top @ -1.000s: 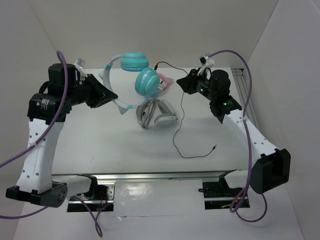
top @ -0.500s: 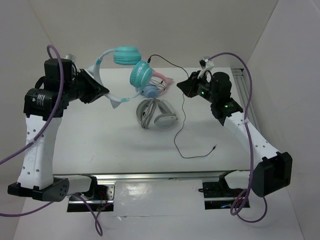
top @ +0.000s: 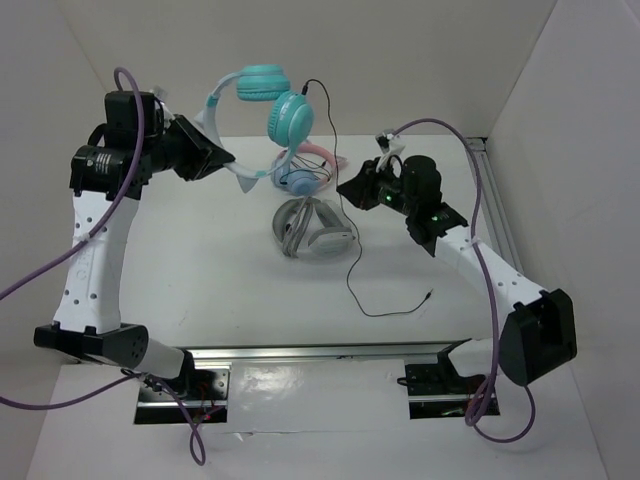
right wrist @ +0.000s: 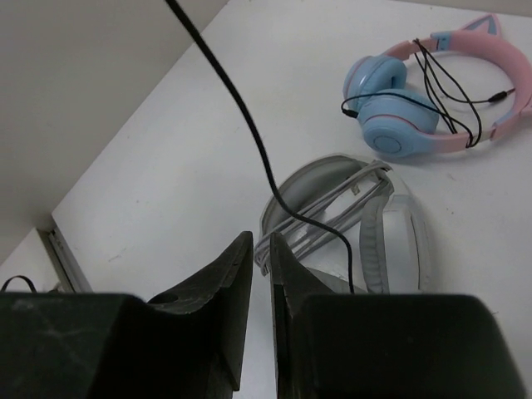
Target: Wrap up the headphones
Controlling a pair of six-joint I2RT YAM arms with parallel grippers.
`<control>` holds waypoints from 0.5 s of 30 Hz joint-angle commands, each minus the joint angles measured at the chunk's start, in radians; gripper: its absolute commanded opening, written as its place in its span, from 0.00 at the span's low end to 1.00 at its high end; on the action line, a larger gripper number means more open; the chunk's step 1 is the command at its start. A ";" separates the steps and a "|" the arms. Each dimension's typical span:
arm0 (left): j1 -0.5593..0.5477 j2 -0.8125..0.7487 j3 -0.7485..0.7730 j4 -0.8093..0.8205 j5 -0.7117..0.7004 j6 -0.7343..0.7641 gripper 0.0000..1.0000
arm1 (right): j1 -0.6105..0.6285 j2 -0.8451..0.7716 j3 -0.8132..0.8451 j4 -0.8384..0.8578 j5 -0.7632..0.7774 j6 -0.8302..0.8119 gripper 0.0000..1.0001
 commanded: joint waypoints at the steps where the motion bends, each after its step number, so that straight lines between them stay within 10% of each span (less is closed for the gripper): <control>1: 0.016 -0.005 0.049 0.130 0.103 -0.051 0.00 | 0.013 0.052 0.025 0.090 0.013 0.006 0.21; 7: 0.016 -0.016 0.032 0.139 0.132 -0.033 0.00 | 0.024 0.065 0.071 0.072 0.085 -0.031 0.57; 15: 0.007 -0.089 -0.028 0.174 0.092 0.015 0.00 | 0.042 0.051 0.040 0.130 0.166 -0.108 0.65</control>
